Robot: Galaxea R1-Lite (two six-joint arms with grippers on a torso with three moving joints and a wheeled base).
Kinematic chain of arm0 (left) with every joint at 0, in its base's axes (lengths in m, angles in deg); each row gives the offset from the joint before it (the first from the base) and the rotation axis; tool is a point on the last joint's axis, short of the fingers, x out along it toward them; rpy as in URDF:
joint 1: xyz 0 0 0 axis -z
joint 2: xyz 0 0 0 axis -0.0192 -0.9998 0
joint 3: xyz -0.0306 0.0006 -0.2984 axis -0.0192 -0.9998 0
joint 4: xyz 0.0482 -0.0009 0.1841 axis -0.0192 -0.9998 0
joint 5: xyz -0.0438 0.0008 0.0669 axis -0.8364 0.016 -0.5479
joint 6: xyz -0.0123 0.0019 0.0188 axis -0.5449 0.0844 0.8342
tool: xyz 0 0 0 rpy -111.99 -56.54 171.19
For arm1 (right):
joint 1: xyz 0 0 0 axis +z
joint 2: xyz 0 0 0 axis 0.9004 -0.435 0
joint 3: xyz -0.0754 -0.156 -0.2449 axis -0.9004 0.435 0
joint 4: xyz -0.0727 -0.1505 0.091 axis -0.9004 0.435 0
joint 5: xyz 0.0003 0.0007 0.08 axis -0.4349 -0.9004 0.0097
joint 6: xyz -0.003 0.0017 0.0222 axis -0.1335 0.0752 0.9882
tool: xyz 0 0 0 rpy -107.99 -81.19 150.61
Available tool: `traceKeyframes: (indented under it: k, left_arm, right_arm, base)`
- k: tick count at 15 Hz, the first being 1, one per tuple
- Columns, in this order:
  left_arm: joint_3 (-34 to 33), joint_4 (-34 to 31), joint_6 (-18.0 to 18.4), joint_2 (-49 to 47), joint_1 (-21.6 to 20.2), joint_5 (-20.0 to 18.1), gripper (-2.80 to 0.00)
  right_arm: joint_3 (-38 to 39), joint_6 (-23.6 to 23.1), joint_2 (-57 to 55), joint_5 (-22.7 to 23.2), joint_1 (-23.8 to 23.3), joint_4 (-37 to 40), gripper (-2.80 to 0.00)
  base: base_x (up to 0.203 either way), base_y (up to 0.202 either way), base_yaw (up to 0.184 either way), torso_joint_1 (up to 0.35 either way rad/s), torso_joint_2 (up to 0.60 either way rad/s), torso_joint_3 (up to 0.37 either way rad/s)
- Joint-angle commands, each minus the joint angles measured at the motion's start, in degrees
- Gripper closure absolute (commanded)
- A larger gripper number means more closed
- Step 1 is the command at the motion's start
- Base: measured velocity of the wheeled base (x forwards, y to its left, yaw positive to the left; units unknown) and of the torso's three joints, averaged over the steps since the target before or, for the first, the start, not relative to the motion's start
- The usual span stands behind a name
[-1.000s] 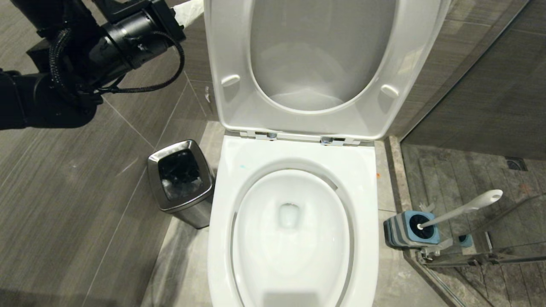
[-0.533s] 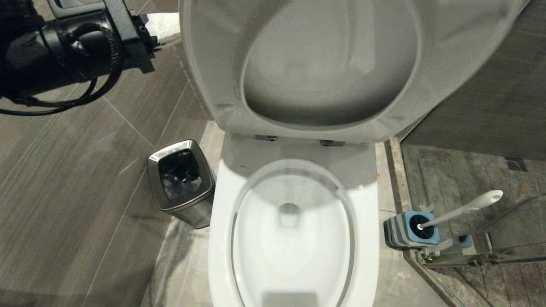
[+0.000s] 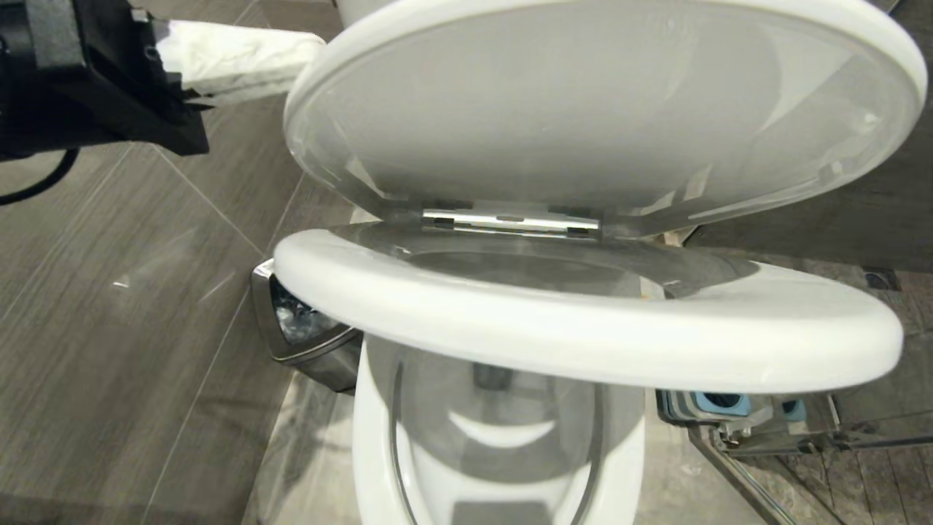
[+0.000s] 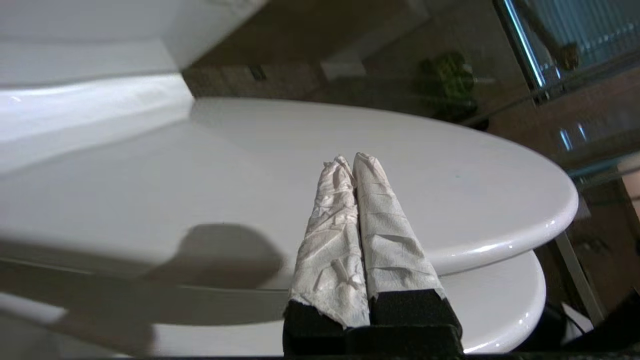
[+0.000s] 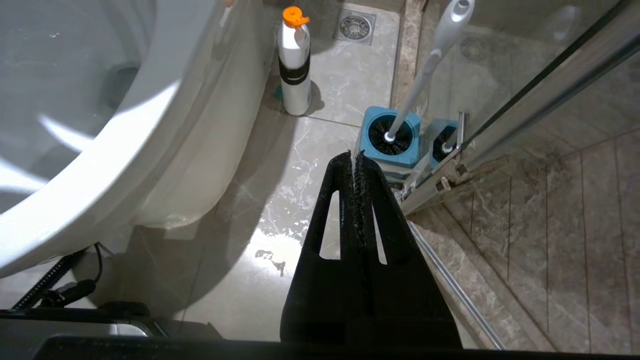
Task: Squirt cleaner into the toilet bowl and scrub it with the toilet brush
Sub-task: Close the toilet lid
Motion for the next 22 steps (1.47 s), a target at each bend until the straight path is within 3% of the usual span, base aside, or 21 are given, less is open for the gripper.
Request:
traceKeyframes:
  k: [1, 6, 9, 11, 14, 16, 18, 19, 20, 22]
  left_arm:
    - [0.05, 1.44, -0.44, 1.55, -0.15, 0.74, 0.00]
    - [0.26, 1.76, 0.02, 7.41, -0.14, 1.44, 0.00]
    - [1.86, 6.83, 0.47, 9.06, -0.18, 7.25, 0.00]
    - [6.36, 7.21, 1.85, 8.93, -0.48, 9.21, 0.00]
    - [14.64, 3.78, 5.14, 7.19, -6.57, 11.90, 0.00]
    - [19.28, -6.70, 10.03, 6.57, -13.70, 13.20, 0.00]
    - [27.19, -16.25, 17.67, 4.36, -19.39, 14.72, 0.00]
    - [29.70, -20.07, 23.67, 3.46, -21.60, 17.35, 0.00]
    - [30.17, -21.96, 27.04, 3.16, -22.07, 21.88, 0.00]
    - [30.14, -23.96, 27.78, 3.44, -21.62, 25.18, 0.00]
  right_arm:
    - [0.01, -0.02, 0.06, -0.02, 0.01, 0.01, 0.00]
    - [0.01, -0.02, 0.02, -0.02, 0.01, 0.01, 0.00]
    - [0.01, -0.02, 0.06, -0.02, 0.01, 0.01, 0.00]
    - [0.09, -0.02, 0.06, -0.02, 0.01, 0.01, 0.00]
    - [0.01, -0.02, 0.03, -0.02, 0.01, 0.01, 0.00]
    - [0.01, -0.02, -0.02, -0.02, 0.01, 0.01, 0.00]
    - [0.01, -0.02, 0.02, -0.02, 0.01, 0.01, 0.00]
    - [0.01, -0.02, 0.06, -0.02, 0.01, 0.01, 0.00]
    - [0.01, -0.02, -0.02, -0.02, 0.01, 0.01, 0.00]
    - [0.01, -0.02, -0.01, -0.02, 0.01, 0.01, 0.00]
  base:
    - [0.000, 0.000, 0.000, 0.000, 0.00, 0.000]
    - [0.000, 0.000, 0.000, 0.000, 0.00, 0.000]
    - [0.000, 0.000, 0.000, 0.000, 0.00, 0.000]
    - [0.000, 0.000, 0.000, 0.000, 0.00, 0.000]
    - [0.000, 0.000, 0.000, 0.000, 0.00, 0.000]
    - [0.000, 0.000, 0.000, 0.000, 0.00, 0.000]
    - [0.000, 0.000, 0.000, 0.000, 0.00, 0.000]
    - [0.000, 0.000, 0.000, 0.000, 0.00, 0.000]
    - [0.000, 0.000, 0.000, 0.000, 0.00, 0.000]
    - [0.000, 0.000, 0.000, 0.000, 0.00, 0.000]
